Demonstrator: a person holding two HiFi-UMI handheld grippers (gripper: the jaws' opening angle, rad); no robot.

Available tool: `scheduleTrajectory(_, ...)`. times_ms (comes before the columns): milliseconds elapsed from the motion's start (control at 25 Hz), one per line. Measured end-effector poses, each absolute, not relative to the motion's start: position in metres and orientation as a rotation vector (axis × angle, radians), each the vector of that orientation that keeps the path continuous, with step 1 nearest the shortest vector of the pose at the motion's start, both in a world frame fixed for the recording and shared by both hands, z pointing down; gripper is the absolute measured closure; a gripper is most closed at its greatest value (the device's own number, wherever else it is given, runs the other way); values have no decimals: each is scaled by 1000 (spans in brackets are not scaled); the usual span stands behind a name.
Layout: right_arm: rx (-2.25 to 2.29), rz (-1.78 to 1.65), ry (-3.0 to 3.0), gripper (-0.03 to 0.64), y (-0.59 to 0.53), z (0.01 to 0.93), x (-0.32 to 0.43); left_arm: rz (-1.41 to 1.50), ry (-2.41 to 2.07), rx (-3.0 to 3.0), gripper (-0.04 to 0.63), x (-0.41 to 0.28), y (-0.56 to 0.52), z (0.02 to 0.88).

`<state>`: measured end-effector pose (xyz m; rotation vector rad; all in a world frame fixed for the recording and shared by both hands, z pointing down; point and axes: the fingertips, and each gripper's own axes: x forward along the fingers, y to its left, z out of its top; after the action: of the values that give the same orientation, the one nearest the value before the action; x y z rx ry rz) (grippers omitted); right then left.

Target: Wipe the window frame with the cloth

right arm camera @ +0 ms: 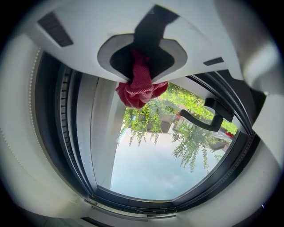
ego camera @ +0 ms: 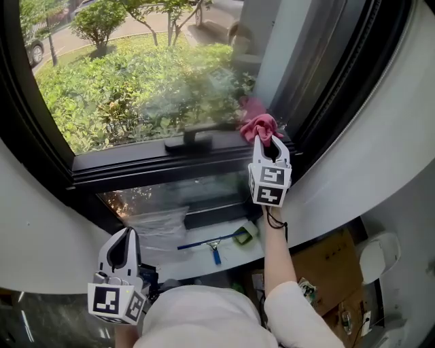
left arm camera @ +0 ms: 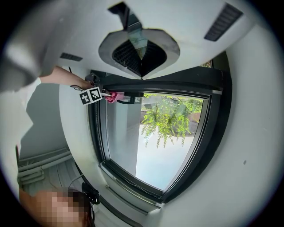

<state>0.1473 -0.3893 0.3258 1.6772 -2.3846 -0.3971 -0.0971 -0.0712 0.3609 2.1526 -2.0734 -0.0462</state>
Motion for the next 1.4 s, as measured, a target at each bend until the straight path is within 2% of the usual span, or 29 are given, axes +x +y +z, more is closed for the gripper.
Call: scheduleTrajectory(1400, 1621, -417, -2403, 537, -372, 326, 114, -48, -2053, 2166, 588, -89, -76, 362)
